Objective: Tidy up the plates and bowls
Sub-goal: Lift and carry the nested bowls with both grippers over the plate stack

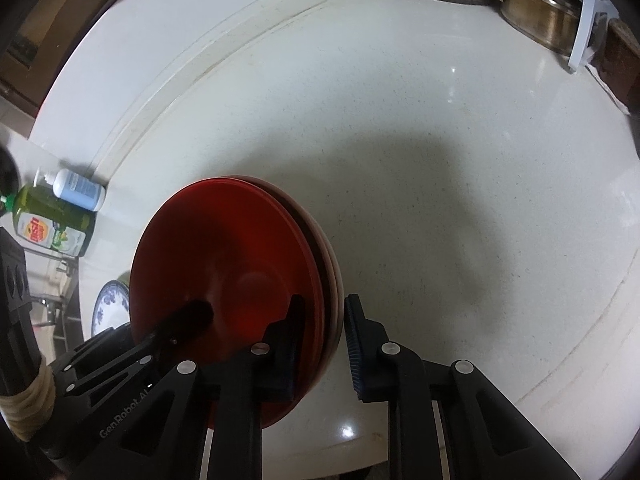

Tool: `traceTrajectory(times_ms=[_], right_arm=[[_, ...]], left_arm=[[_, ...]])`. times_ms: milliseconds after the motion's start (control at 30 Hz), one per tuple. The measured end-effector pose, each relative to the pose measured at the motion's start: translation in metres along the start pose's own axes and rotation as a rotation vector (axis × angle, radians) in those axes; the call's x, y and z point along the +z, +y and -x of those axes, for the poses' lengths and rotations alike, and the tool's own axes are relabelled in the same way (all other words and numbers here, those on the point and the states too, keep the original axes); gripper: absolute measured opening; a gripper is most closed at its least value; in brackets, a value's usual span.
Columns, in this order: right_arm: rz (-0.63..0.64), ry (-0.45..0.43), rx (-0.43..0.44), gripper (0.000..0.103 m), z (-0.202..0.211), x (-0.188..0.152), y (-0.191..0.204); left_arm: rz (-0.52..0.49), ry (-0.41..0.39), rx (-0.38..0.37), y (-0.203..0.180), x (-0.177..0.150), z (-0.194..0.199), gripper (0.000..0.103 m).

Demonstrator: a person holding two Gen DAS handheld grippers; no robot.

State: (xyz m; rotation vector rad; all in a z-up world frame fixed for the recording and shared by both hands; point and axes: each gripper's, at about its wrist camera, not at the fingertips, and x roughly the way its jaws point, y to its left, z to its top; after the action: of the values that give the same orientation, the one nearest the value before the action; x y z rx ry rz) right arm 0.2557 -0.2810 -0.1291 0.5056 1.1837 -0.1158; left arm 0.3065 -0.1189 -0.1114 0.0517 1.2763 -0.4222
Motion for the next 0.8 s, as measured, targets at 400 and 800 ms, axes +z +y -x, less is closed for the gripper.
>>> traceTrajectory(times_ms=[400,800], right_arm=[[0.119,-0.041,0.039,0.022,0.032,-0.015,0.042],[0.260,-0.035,0.099,0.021,0.052,-0.033,0.097]], left_arm=[[0.101,-0.099,0.045,0.035,-0.027,0.056,0.026],[0.225,-0.145,0.093,0.084,-0.058,0.100,0.026]])
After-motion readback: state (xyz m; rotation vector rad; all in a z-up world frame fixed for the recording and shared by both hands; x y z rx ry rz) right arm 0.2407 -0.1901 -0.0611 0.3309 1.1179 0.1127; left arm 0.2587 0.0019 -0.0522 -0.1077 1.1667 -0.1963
